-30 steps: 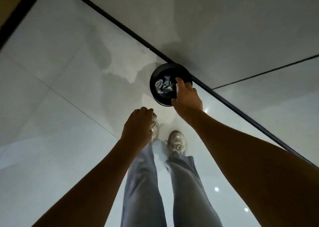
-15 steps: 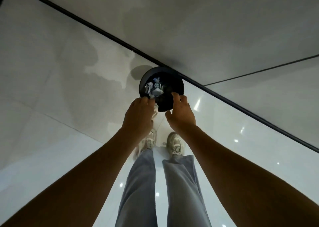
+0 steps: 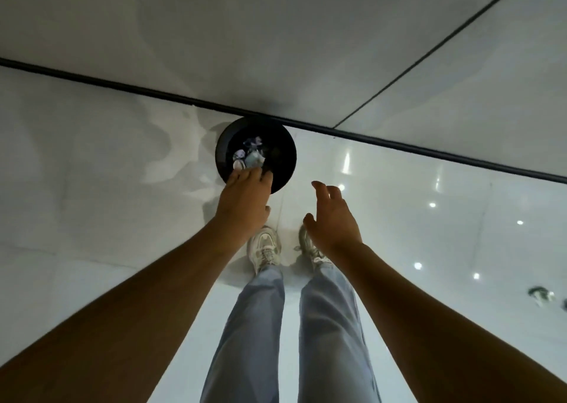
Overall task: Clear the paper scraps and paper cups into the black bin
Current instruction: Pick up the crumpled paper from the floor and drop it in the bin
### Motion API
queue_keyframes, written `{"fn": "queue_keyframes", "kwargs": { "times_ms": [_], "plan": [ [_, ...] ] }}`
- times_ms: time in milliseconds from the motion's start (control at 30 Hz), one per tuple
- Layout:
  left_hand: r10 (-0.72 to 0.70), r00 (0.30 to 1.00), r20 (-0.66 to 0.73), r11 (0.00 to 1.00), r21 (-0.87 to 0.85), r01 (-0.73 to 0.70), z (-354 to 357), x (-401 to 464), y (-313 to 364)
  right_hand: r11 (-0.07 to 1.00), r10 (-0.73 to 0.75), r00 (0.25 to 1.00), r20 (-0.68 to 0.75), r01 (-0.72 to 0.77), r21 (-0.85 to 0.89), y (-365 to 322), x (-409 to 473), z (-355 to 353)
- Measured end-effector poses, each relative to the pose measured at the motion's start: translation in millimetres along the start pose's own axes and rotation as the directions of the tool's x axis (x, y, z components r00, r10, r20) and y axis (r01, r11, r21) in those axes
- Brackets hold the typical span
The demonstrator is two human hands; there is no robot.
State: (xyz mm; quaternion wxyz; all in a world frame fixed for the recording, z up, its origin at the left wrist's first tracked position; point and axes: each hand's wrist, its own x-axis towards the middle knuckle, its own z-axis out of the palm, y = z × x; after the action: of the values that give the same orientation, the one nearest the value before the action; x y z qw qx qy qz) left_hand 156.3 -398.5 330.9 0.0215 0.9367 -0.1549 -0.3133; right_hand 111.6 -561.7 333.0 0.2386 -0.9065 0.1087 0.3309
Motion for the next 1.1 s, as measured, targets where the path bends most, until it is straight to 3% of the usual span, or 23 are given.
{"fn": "queue_keyframes", "kwargs": {
  "times_ms": [300, 500, 833, 1100],
  "plan": [
    [0.227, 0.972, 0.062, 0.964, 0.128, -0.233, -13.0, -35.6, 94.6, 0.984, 0.181, 0.980, -0.084, -0.180, 0.018, 70.5, -78.9, -14.9],
    [0.361, 0.926, 0.112, 0.906, 0.195, -0.376, -6.2, -47.6, 180.9, 0.933, 0.332, 0.940, -0.084, -0.313, 0.179, 142.0, -129.6, -14.2],
    [0.483, 0.836, 0.262, 0.779, 0.307, -0.546, 49.9, -74.8, 379.7, 0.830, 0.488, 0.871, -0.053, -0.444, 0.339, 334.7, -227.0, -24.2],
    [0.578, 0.743, 0.338, 0.664, 0.335, -0.669, 80.0, -95.0, 559.3, 0.667, 0.673, 0.737, -0.060, -0.570, 0.479, 486.1, -311.6, -45.0]
  ]
}}
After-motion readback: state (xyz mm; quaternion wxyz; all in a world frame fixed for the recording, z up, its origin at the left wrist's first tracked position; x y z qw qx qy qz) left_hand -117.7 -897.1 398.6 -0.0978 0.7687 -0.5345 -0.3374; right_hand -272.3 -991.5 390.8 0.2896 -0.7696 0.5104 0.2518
